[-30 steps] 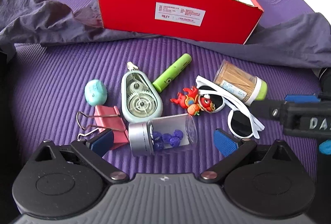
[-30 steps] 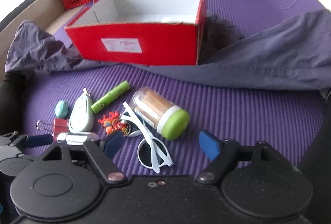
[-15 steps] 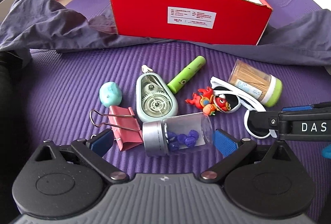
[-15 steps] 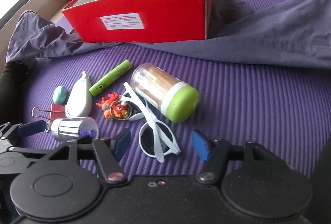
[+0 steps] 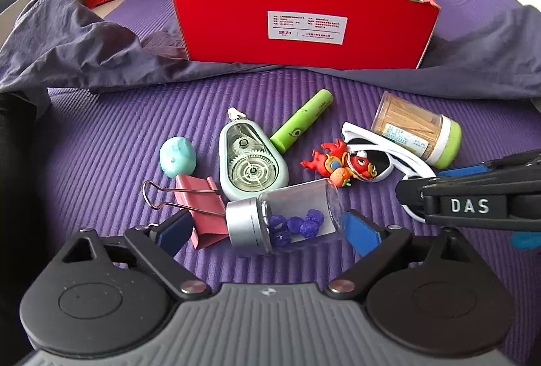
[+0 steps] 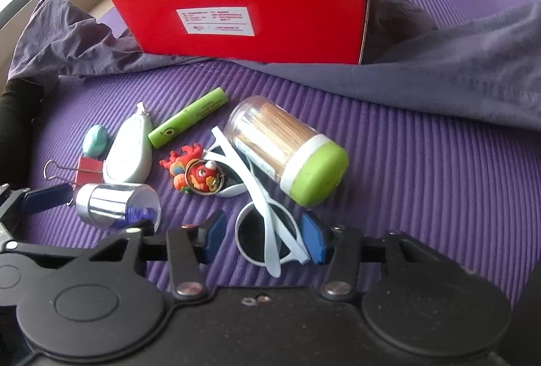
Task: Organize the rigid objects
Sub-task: 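Grasp the clear jar of blue pins with the left tool while the right tool grasps the white sunglasses, then carry the jar and sunglasses into the shoebox and lower them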
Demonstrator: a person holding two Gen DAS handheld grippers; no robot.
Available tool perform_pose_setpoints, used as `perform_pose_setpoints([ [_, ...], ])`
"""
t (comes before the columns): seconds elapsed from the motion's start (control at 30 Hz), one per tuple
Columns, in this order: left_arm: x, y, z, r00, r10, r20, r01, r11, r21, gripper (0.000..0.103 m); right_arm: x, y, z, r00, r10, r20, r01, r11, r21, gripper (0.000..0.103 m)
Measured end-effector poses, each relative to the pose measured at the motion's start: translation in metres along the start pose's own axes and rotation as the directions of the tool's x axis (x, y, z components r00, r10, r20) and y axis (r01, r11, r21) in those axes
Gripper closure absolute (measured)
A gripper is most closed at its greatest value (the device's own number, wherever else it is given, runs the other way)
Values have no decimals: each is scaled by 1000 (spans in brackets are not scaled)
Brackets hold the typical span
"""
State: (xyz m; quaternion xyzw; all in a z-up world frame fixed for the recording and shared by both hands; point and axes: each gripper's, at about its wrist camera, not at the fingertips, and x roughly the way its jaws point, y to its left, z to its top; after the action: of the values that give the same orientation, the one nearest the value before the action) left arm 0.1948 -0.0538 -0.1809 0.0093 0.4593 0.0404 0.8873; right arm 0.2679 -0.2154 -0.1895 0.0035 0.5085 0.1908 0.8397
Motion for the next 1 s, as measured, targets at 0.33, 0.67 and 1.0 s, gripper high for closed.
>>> perform_pose_setpoints([
  [0.33,-13,-8,4,998,-57,40,55,997,48,32,0,4,1,1000,-20,-4,20,1000,-5,83],
  [0.67,-17,5,8,996,-85,22,85,996,-11,32,-15,5,-4,1000,10,6,-10,998,55,84],
  [1.0,-44,10,20,989,-142,47,144,989,-40,32,-56,4,-5,998,13,62,-19,995,100,85],
])
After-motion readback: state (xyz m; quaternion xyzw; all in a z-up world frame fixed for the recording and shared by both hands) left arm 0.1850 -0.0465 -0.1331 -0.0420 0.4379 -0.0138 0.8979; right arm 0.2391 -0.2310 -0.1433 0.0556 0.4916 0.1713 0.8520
